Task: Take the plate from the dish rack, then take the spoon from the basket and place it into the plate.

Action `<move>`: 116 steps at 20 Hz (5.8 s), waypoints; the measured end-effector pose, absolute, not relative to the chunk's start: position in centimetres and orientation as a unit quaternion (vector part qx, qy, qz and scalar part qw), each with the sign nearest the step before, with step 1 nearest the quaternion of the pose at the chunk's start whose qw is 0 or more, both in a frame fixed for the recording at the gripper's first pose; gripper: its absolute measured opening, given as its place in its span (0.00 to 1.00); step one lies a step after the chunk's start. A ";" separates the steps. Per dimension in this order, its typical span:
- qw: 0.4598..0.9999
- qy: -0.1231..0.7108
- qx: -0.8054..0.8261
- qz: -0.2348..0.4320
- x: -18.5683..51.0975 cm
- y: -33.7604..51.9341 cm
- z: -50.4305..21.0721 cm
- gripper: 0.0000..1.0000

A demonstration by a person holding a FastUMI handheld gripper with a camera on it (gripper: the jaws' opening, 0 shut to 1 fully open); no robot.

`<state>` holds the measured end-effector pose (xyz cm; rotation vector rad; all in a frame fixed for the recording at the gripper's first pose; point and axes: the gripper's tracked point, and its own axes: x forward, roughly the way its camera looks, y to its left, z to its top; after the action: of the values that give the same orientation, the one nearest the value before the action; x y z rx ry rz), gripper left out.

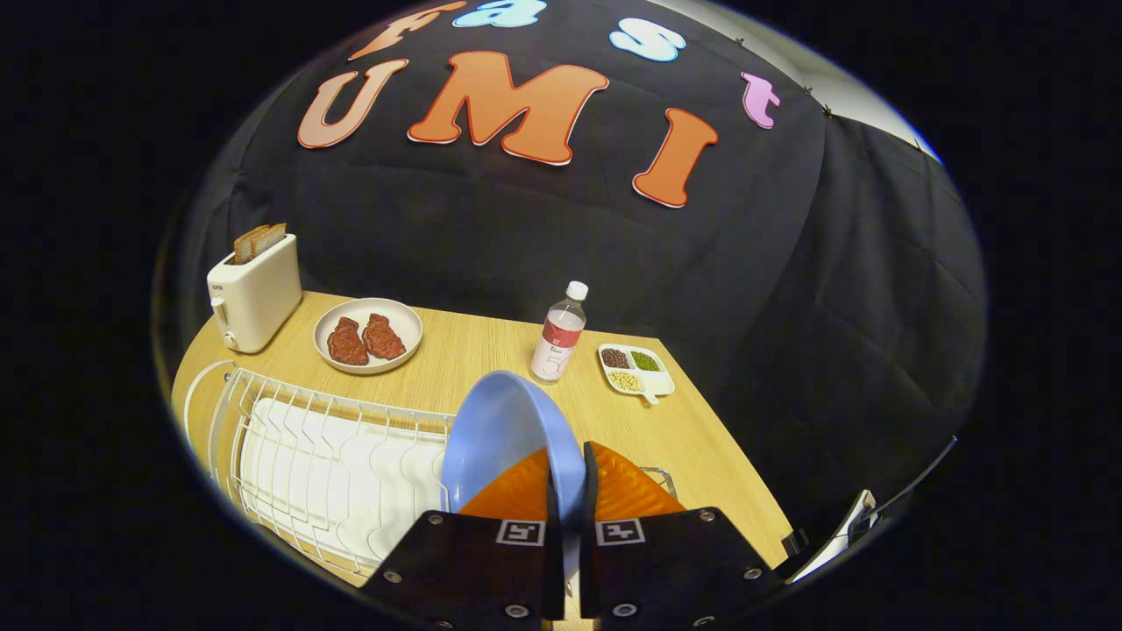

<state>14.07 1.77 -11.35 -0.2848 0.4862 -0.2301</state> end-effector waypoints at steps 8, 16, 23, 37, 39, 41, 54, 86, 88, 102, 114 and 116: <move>0.955 0.215 -0.171 -0.111 13.8 3.2 -8.8 0.07; 0.967 0.210 -0.101 -0.105 9.9 2.3 -6.5 0.07; 0.973 0.218 0.007 -0.078 3.9 1.4 -6.1 0.07; 0.946 0.271 0.176 -0.019 -8.1 0.0 -12.1 0.07; 0.941 0.276 0.196 -0.014 -8.9 -0.4 -13.4 0.07; 0.934 0.282 0.219 -0.006 -9.6 -0.5 -14.7 0.07; 0.889 0.354 0.288 0.044 -12.1 0.0 -23.7 0.07; 0.930 0.337 0.134 -0.052 -6.7 -8.0 -21.9 0.99; 0.941 0.318 0.106 -0.058 -5.3 -9.1 -20.5 0.99; 0.970 0.243 -0.028 0.017 4.5 -8.8 -15.9 0.84; 0.964 0.255 -0.062 0.047 7.9 -8.8 -17.9 0.12; 0.964 0.255 -0.065 0.036 7.9 -9.5 -18.0 0.07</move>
<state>7.93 -9.50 -17.95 -0.1321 0.5169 0.0739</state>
